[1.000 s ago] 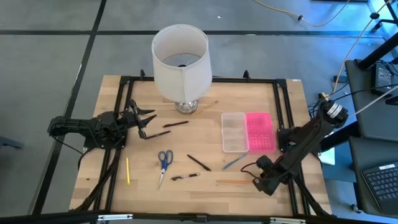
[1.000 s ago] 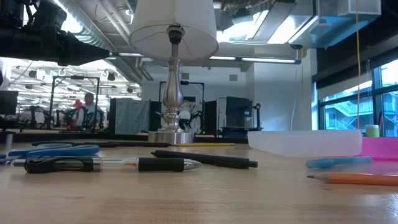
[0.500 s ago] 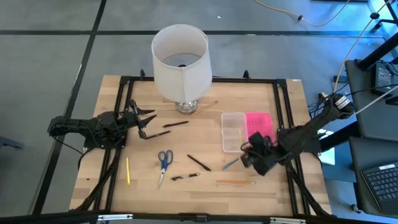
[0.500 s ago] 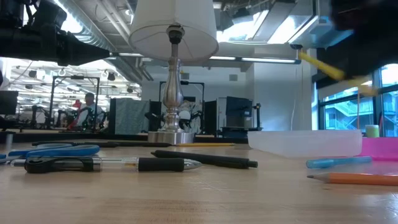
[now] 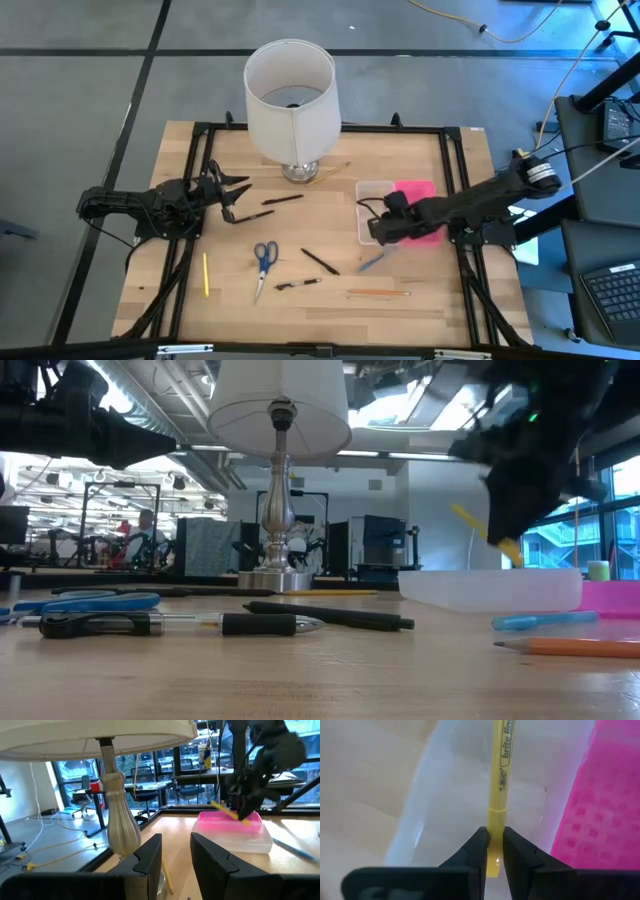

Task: Pick & place school supplies into a supply box
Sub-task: Put the right yellow pen into the supply box

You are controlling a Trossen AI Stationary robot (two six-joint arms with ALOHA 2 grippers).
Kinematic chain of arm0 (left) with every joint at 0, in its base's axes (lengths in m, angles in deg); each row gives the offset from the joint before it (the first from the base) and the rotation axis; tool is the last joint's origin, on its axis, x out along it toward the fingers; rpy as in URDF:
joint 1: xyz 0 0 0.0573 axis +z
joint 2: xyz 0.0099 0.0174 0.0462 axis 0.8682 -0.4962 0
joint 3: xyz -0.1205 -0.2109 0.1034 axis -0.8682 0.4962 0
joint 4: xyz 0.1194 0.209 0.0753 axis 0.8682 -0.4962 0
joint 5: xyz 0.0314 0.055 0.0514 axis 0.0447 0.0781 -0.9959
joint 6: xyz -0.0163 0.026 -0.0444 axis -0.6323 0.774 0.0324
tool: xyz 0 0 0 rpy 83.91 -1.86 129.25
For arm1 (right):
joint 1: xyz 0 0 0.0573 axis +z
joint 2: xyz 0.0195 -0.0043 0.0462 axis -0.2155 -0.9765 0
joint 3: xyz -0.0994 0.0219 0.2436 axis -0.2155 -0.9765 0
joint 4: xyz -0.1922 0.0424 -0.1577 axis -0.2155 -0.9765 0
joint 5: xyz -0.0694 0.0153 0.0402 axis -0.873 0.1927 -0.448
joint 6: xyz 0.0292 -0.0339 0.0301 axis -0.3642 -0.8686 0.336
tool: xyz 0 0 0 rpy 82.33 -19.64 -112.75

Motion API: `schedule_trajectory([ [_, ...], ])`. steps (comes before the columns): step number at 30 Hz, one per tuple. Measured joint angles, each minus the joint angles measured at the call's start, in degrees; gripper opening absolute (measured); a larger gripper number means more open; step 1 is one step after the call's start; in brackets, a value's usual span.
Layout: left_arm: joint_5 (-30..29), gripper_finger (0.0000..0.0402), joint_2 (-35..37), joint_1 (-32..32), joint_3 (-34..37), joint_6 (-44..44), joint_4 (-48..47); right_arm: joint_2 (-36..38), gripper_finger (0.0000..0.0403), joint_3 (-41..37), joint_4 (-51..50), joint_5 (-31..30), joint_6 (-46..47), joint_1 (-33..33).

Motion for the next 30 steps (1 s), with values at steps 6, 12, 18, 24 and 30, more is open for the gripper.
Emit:
schedule_trajectory([
  [6,0.0,0.0098,0.0,0.0,-0.02,-1.38,-0.01,-6.36,0.0054,0.0,-0.78,6.39,-0.29,-4.88],
  [12,0.0,0.0098,0.0,0.01,-0.01,-1.38,-0.01,-8.92,0.0054,0.0,-0.58,7.7,-1.82,-6.3],
  [18,0.02,0.0098,0.0,-0.01,0.0,-1.38,-0.01,-8.95,0.0056,0.0,-0.54,9.27,-1.86,-6.74],
  [24,0.0,0.0098,0.0,0.01,0.0,-1.38,-0.01,-8.95,0.0068,0.0,-0.54,9.36,-1.87,-6.72],
  [30,0.02,0.0098,0.0,0.0,-0.01,-1.37,-0.01,-8.95,0.0091,0.0,-0.5,9.36,-1.88,-6.72],
])
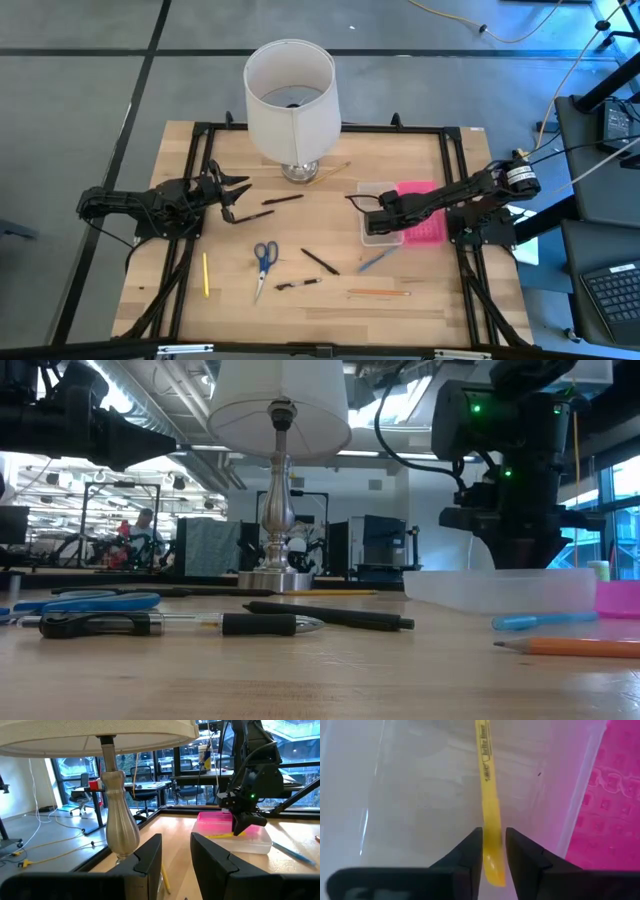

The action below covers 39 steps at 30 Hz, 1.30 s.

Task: Pick & place school supplies into a supply box
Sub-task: Put the right yellow pen into the supply box, then put the blue pen into the supply box

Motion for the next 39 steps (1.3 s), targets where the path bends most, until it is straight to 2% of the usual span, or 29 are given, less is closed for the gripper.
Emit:
schedule_trajectory([
  [6,0.01,0.0098,0.0,0.0,0.0,0.01,0.0,1.67,0.0108,0.08,-0.5,-0.08,-0.07,0.02],
  [11,-0.02,0.0098,0.0,0.01,0.02,0.02,-0.01,6.12,0.0106,3.68,-2.49,-4.31,-1.68,0.25],
  [15,-0.02,0.0098,0.02,0.01,0.0,0.02,-0.84,8.4,0.0107,9.99,-1.0,-6.91,-13.44,1.85],
  [17,-0.02,0.0098,0.0,0.0,0.01,0.02,-0.99,8.62,0.0107,13.38,1.9,-7.06,-22.67,3.35],
  [21,-0.01,0.0098,0.02,0.0,0.02,0.02,-0.99,7.7,0.0108,16.63,13.91,-7.1,-45.68,8.41],
  [24,0.01,0.0098,0.0,0.01,0.02,0.02,-0.98,6.72,0.0108,16.19,23.25,-4.47,-53.32,12.12],
  [27,-0.02,0.0098,0.0,-0.01,0.02,0.04,-0.94,5.81,0.0108,16.08,29.28,-0.02,-53.83,14.61],
  [32,-0.02,0.0098,0.0,0.0,0.0,0.03,-0.94,5.6,0.0108,16.06,35.85,0.87,-50.25,16.14],
  [39,-0.02,0.0098,0.0,0.0,0.01,0.03,-0.92,4.69,0.0114,16.06,35.48,0.85,-44.61,16.35],
])
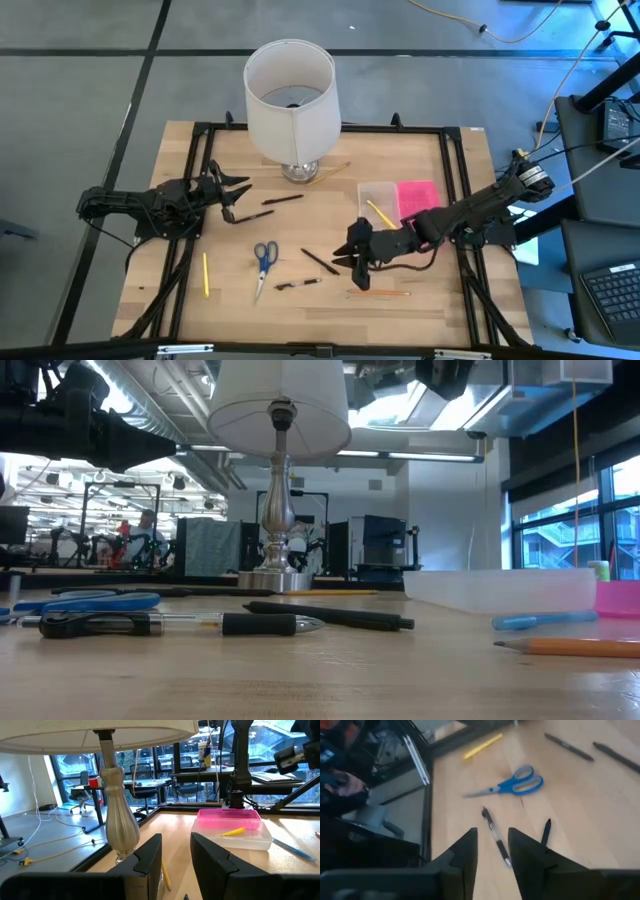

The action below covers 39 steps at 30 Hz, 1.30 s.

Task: Pick & place school supplies into a supply box
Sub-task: Put the blue pen into the supply box

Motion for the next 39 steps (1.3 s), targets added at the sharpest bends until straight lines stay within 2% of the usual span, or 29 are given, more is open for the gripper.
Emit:
schedule_trajectory([
  [8,0.0,0.0098,0.0,0.0,0.01,0.0,0.17,-4.44,0.0198,-0.09,-1.37,0.16,-1.11,0.01],
  [12,0.0,0.0098,0.0,0.01,-0.01,0.01,0.11,-4.6,0.0226,-0.07,-0.01,2.4,-0.62,0.73],
  [19,0.0,0.0098,0.0,0.0,0.0,0.01,0.07,-4.6,0.0231,-0.07,6.37,2.85,-0.15,2.65],
  [23,0.0,0.0098,0.0,-0.01,0.01,0.01,0.06,-3.97,0.0228,-0.07,8.18,7.3,-0.41,3.47],
  [28,0.0,0.0098,0.0,0.0,-0.01,0.01,0.15,-3.99,0.0228,-0.02,6.09,11.59,-9.54,4.21],
  [30,0.0,0.0098,0.0,0.01,0.0,0.01,0.17,-3.97,0.0228,0.02,1.06,13.78,-16.5,5.2],
  [32,0.0,0.0098,0.0,-0.01,0.0,0.01,0.26,-4.25,0.0228,0.0,-4.77,12.41,-19.72,6.55],
  [34,0.0,0.0098,0.0,-0.01,0.01,0.01,0.48,-4.29,0.0227,-0.04,-9.06,8.34,-20.05,7.76],
  [39,0.0,0.0098,0.0,-0.01,0.01,0.01,0.46,-4.27,0.0227,-0.02,-12.59,1.22,-25.35,9.43],
])
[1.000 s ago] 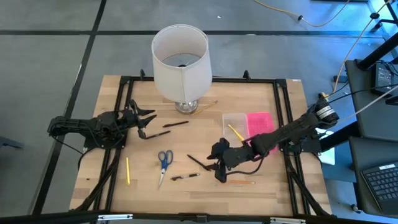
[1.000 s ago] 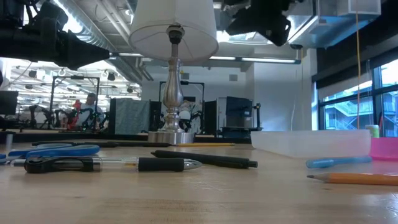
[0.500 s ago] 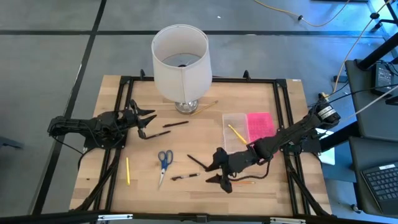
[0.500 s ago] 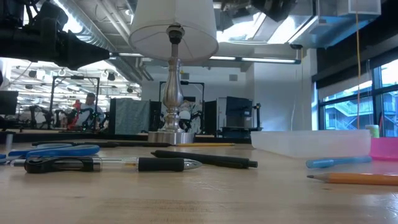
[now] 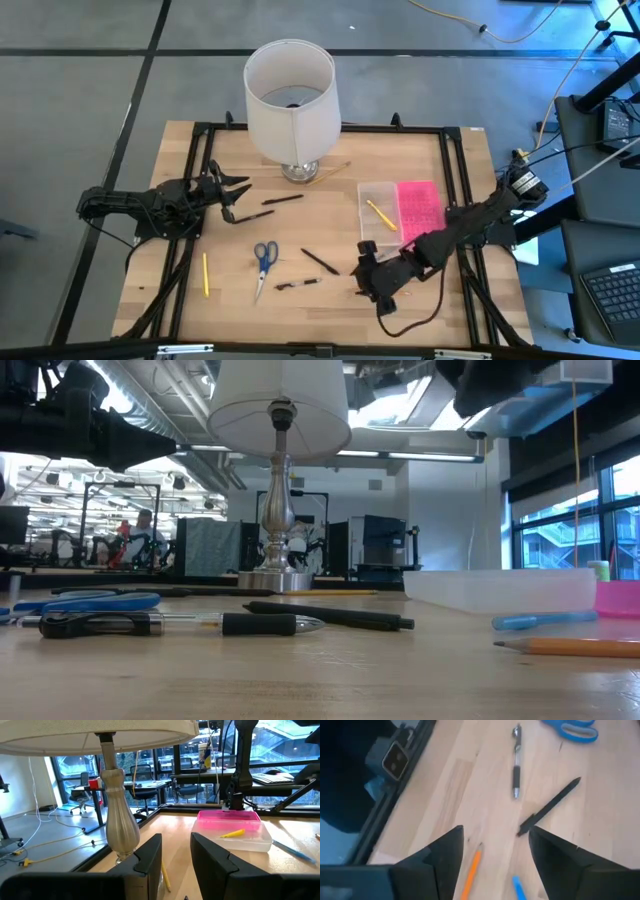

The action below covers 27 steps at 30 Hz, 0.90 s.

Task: Pick & place school supplies into a supply box
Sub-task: Put the blue pen into the supply box

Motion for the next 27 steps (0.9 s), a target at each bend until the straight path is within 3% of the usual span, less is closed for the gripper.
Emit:
schedule_trajectory([
  [13,-0.02,0.0098,0.0,0.01,-0.01,0.0,-0.04,-8.33,0.0227,0.02,-9.3,1.32,8.55,-1.45],
  [27,-0.02,0.0098,0.0,0.01,0.0,0.0,-0.36,-13.03,0.0227,0.02,-11.04,1.79,8.5,-4.42],
])
